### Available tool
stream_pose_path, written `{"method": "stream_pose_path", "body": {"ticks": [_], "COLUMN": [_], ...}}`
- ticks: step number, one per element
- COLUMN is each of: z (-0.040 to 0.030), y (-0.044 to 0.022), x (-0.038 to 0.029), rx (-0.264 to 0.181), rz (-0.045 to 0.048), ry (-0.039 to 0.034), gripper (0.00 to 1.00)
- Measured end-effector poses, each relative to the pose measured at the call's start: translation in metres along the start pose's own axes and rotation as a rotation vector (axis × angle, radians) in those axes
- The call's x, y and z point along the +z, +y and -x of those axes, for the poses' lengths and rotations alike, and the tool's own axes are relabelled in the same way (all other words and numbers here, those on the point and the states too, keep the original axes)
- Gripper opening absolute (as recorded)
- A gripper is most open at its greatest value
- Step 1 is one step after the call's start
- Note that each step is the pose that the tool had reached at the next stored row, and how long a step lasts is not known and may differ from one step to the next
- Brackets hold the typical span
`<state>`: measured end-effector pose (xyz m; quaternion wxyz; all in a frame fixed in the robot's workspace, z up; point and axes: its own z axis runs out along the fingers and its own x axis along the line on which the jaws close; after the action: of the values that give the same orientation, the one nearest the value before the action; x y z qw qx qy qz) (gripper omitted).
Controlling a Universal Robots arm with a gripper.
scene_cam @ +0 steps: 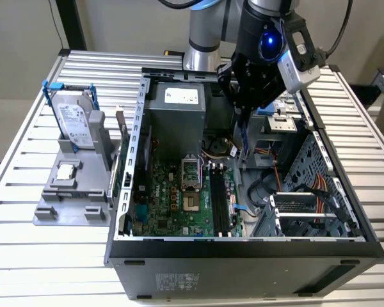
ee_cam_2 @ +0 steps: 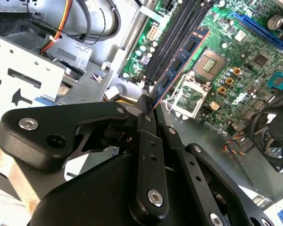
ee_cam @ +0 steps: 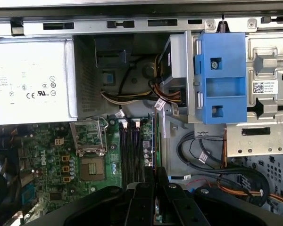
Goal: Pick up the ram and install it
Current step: 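Insert the ram into the slot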
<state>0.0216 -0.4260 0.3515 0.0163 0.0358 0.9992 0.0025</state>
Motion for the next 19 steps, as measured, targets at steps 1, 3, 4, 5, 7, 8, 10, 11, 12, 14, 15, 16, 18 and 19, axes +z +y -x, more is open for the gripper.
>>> {"method": "stream_pose_path", "body": {"ticks": [1,3,4,5,7,8,10,11,12,14,15,16,18,19], "z": [0.0000,0.0001,0.0001,0.0001,0.0001,0.0000,0.0000,0.0000,0.0000,-0.0001,0.0000,0.0000,-0.0001,-0.0001], "y": [0.0000,0.0000,0.0000,0.0000,0.0000,0.0000,0.0000,0.0000,0.0000,0.0000,0.0000,0.0000,0.0000,0.0000], "x": [0.0002,0.0005,0.0008,0.0012,0.0022,0.0026,0.0035,0.0038,0.0042,0.0048,0.0052,0.0055,0.0064,0.0067], "rx": [0.000,0.000,0.000,0.000,0.000,0.000,0.000,-0.001,-0.001,0.000,-0.001,-0.001,-0.001,-0.001], "rz": [-0.0014,-0.0066,-0.0086,-0.0100,-0.0110,-0.0113,-0.0124,-0.0130,-0.0136,-0.0147,-0.0154,-0.0162,-0.0178,-0.0186], "ry": [0.0001,0.0008,0.0010,0.0011,0.0011,0.0011,0.0010,0.0010,0.0009,0.0008,0.0008,0.0007,0.0006,0.0005], "gripper": [0.00,0.00,0.00,0.00,0.00,0.00,0.00,0.00,0.00,0.00,0.00,0.00,0.00,0.00]}}
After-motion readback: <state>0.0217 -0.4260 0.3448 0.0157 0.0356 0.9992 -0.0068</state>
